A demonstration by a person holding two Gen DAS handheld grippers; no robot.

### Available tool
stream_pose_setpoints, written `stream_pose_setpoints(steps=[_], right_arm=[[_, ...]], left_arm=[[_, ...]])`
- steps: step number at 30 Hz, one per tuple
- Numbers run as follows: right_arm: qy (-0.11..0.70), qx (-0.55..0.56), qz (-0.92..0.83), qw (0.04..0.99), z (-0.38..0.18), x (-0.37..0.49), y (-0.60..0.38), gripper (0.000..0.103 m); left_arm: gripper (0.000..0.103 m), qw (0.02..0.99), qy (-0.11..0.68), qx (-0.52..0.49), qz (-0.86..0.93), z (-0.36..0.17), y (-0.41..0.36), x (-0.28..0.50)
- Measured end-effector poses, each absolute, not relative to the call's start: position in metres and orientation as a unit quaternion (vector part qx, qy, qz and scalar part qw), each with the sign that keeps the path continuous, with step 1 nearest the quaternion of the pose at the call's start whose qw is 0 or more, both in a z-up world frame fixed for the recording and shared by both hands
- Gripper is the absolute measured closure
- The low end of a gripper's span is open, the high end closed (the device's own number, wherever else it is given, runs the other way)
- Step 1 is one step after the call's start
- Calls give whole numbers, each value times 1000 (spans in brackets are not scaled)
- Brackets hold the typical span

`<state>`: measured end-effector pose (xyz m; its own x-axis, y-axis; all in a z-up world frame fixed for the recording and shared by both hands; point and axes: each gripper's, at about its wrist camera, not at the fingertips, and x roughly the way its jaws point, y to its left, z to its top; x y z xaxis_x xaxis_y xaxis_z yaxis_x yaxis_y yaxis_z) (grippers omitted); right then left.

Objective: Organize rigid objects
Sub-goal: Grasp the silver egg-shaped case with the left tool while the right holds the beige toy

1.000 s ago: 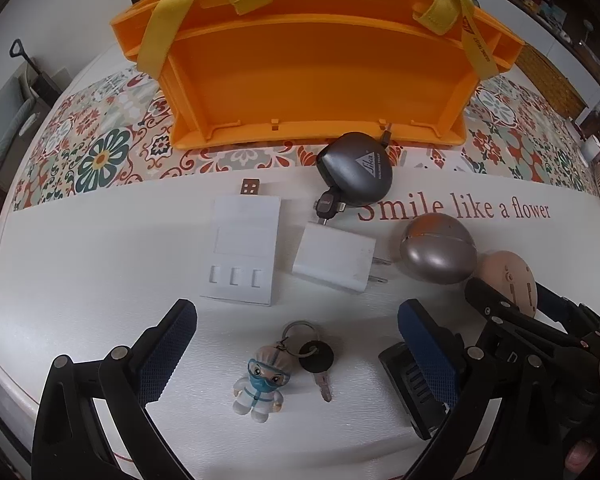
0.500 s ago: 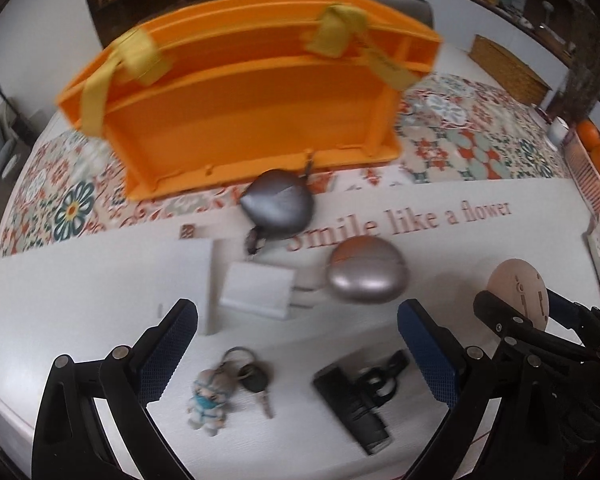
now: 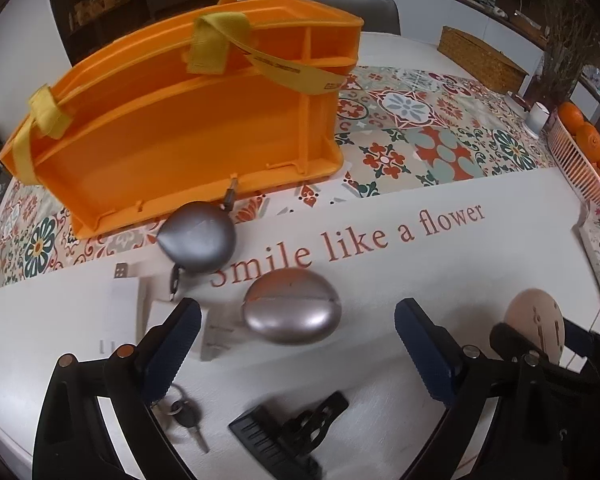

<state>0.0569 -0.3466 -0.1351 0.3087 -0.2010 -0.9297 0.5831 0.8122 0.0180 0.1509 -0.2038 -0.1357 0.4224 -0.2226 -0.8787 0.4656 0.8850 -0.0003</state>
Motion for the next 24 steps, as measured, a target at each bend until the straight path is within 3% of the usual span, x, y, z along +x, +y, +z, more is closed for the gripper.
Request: stream_pose_setpoints(steps=[20, 24], right_arm=[[561, 172, -257, 768, -152, 76, -345, 28], [564, 172, -265, 763, -155, 76, -346, 28]], left_arm=[[7, 795, 563, 80, -214, -177, -211, 177], [13, 794, 563, 90, -213, -182, -214, 178]])
